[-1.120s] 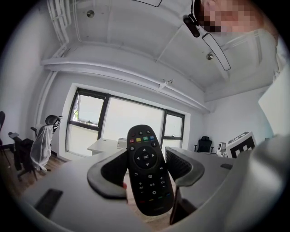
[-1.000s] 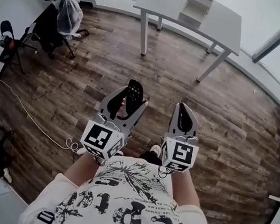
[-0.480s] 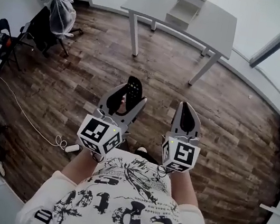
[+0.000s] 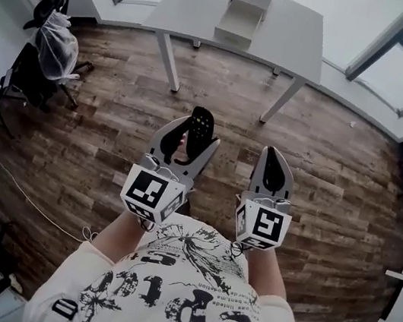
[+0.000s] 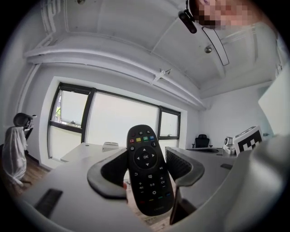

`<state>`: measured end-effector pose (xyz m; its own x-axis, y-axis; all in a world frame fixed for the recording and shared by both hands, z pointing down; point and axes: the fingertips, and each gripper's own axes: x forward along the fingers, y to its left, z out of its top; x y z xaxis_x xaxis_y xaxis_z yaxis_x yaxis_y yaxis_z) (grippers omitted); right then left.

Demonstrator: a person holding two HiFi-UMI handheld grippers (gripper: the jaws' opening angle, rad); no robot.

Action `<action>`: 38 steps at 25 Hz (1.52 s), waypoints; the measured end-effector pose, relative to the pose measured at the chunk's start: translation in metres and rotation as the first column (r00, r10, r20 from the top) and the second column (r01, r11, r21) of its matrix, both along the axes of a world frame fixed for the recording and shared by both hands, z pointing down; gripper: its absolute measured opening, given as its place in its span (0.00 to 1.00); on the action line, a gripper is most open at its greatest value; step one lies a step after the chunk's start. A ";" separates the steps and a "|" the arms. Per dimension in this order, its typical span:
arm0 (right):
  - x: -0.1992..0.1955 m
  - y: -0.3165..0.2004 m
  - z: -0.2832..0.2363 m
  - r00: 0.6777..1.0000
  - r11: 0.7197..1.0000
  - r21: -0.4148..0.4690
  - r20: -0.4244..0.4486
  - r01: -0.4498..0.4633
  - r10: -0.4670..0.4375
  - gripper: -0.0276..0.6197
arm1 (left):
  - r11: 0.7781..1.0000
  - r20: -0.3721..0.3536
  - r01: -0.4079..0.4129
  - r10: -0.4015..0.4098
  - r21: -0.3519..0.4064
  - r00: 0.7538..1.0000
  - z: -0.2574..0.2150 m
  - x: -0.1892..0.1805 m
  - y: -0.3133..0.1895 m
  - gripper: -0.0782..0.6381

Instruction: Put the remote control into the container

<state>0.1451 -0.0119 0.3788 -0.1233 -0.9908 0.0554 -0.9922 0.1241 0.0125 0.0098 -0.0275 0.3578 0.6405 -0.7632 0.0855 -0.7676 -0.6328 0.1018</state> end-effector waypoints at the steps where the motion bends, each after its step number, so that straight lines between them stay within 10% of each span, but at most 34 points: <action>1: -0.003 -0.013 -0.001 1.000 1.000 -0.002 0.002 -0.018 0.018 0.05 | 1.000 0.002 -0.015 0.015 0.002 1.000 -0.001 -0.004 -0.014 0.49; 11: -0.070 -0.134 -0.016 0.992 0.992 0.006 -0.010 -0.125 0.125 0.05 | 0.991 0.017 -0.133 0.133 0.007 0.991 -0.015 -0.065 -0.146 0.49; 23: -0.128 -0.241 -0.001 1.000 0.999 -0.037 -0.029 0.003 -0.004 0.05 | 0.996 -0.002 -0.070 0.070 -0.051 0.998 0.007 -0.113 -0.238 0.49; 38: -0.028 -0.393 -0.010 0.979 0.979 -0.018 -0.019 0.203 -0.203 0.05 | 0.987 0.004 0.151 -0.151 -0.049 0.989 0.001 -0.019 -0.361 0.49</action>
